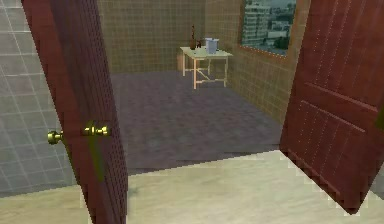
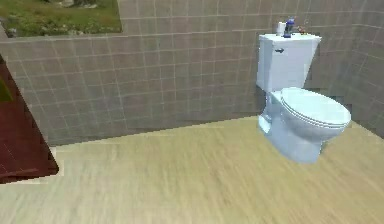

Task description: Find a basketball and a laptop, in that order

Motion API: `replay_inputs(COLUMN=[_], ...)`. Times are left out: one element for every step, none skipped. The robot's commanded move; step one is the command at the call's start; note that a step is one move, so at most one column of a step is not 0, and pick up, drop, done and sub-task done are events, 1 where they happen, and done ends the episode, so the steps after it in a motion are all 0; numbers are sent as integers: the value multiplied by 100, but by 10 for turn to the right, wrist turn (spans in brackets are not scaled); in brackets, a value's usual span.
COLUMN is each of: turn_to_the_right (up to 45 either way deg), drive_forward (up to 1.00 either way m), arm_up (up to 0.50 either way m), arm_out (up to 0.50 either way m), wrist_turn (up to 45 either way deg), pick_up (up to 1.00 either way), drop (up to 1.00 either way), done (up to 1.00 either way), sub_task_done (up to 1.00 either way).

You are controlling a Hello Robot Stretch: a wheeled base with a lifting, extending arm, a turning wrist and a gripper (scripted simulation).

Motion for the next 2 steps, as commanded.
replay_inputs(turn_to_the_right=[0,-90], drive_forward=[65,0], arm_up=[0,0], arm_out=[0,0], wrist_turn=[0,0], pick_up=[0,0], drop=[0,0], done=[0,0], sub_task_done=[0,0])
